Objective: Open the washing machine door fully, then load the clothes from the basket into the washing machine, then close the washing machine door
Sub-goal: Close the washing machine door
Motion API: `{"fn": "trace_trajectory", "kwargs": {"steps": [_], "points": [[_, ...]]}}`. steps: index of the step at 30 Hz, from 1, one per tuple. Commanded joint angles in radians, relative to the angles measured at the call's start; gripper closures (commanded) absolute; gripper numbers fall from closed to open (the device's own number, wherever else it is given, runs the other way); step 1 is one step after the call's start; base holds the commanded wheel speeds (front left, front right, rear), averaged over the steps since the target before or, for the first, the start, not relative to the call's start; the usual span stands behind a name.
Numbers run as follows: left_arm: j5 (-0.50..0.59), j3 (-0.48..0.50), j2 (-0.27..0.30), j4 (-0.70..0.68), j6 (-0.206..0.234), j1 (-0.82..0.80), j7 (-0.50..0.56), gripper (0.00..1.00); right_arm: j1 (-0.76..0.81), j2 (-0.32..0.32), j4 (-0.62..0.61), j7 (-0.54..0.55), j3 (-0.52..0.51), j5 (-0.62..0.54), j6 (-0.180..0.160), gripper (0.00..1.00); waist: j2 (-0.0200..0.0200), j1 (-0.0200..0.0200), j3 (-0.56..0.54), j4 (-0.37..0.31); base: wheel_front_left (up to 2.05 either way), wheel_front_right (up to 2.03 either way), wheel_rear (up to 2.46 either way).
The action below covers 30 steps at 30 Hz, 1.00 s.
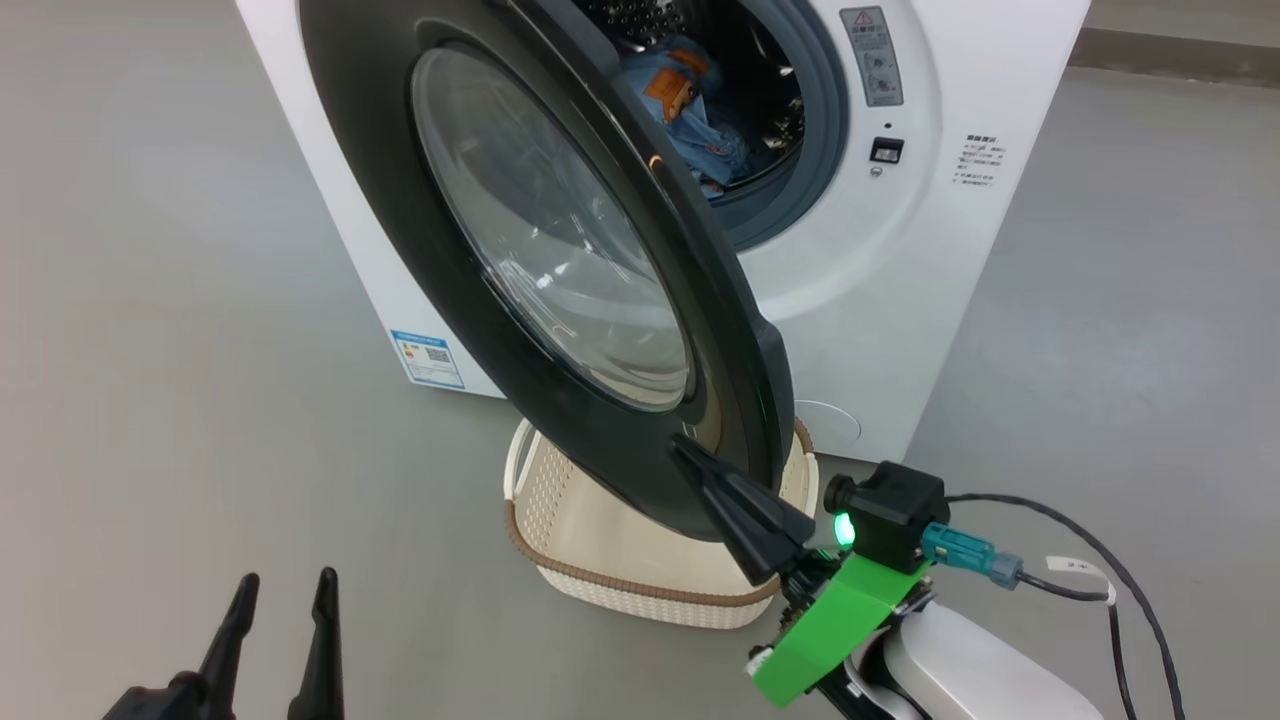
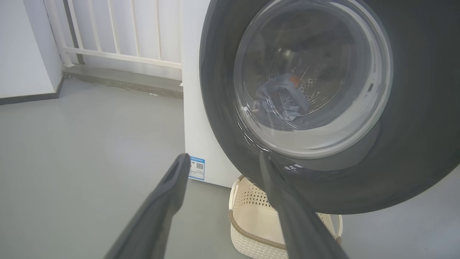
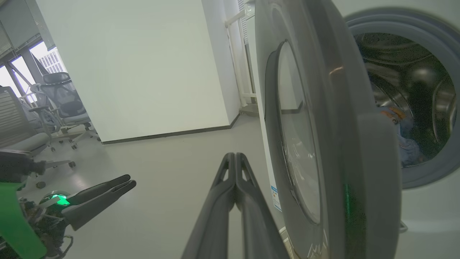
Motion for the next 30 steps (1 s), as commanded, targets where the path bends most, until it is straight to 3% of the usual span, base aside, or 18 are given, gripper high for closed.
{"fn": "trace_trajectory", "kwargs": {"steps": [1,9,30], "points": [[0.003,0.035,0.004,-0.021,0.0,-0.026,-0.01,0.0,0.012,0.008,0.014,-0.005,0.014,0.021,0.004,1.0,0.0,0.0,0.007,0.004,0.0,0.0,0.0],[0.0,0.034,-0.005,-0.021,0.0,-0.035,-0.01,0.0,0.012,0.011,0.097,-0.005,-0.013,0.032,0.004,1.0,0.0,0.0,0.022,0.006,0.0,0.0,0.0],[-0.009,0.023,-0.027,-0.032,0.0,-0.084,-0.01,0.0,-0.06,0.0,0.141,-0.005,-0.205,-0.007,0.004,1.0,0.0,0.0,0.1,0.006,0.0,0.0,0.0]]}}
